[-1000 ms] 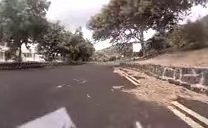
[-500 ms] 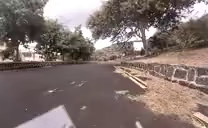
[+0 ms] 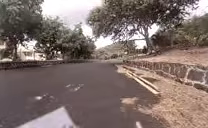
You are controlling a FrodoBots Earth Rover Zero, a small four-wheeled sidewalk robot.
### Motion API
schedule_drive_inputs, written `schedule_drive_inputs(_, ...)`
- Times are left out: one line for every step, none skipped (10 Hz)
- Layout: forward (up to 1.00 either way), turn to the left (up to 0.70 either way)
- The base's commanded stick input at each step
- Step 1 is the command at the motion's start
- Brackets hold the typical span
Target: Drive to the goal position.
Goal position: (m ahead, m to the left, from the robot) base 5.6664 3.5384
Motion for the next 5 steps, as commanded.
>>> schedule_drive_inputs(1.0,-0.09)
schedule_drive_inputs(1.0,-0.16)
schedule_drive_inputs(1.0,-0.16)
schedule_drive_inputs(1.0,0.0)
schedule_drive_inputs(1.0,0.0)
